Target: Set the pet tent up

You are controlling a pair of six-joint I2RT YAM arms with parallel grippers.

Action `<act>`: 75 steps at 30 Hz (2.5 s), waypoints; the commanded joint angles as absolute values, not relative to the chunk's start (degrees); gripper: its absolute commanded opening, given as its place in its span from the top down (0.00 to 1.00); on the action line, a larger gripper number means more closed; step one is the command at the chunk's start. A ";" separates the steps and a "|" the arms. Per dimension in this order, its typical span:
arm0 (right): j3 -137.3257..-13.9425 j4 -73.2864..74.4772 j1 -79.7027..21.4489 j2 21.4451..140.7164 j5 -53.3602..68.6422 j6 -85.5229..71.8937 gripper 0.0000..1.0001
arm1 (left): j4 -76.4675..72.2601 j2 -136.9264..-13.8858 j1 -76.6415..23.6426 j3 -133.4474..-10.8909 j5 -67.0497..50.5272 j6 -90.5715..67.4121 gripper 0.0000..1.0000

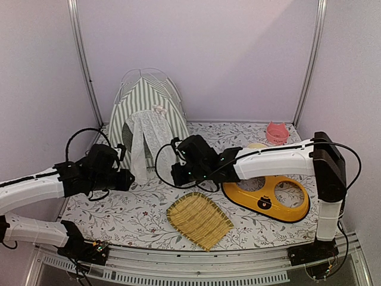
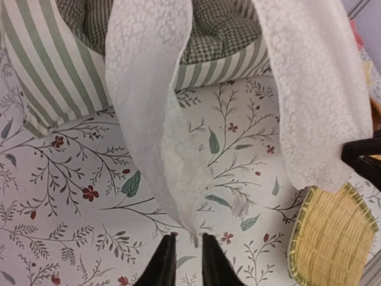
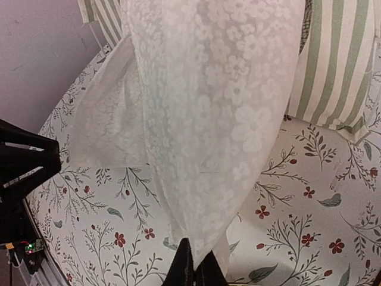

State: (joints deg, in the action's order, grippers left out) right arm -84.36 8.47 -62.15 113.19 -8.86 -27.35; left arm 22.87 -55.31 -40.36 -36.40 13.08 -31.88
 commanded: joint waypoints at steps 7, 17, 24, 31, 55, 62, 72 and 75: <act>-82.97 11.16 -62.51 114.55 -8.27 -29.85 0.50 | 19.84 -60.86 -42.89 -36.72 8.97 -35.07 0.41; -71.93 11.01 -60.64 101.54 -12.88 -31.85 0.22 | 12.20 -65.35 -43.70 -36.95 -5.90 -31.14 0.40; -58.77 10.99 -56.48 87.56 -15.43 -36.28 0.12 | 7.82 -75.65 -45.83 -40.26 -12.92 -27.17 0.36; -46.58 12.41 -48.96 73.64 -14.48 -40.40 0.04 | 6.01 -84.13 -47.17 -45.08 -16.42 -24.71 0.32; -40.71 18.34 -39.87 65.07 -14.24 -40.31 0.01 | 0.39 -107.39 -62.86 -59.74 -17.06 -34.35 0.31; -38.63 20.70 -30.72 65.23 -12.90 -41.15 0.01 | -1.38 -105.55 -62.60 -57.14 -16.71 -35.11 0.31; -36.28 20.63 -28.96 73.16 -11.94 -42.91 0.01 | -2.20 -101.89 -62.61 -57.03 -15.78 -34.90 0.31; -36.04 20.27 -28.93 75.76 -12.45 -43.78 0.01 | -1.82 -100.28 -62.62 -57.13 -14.79 -34.62 0.31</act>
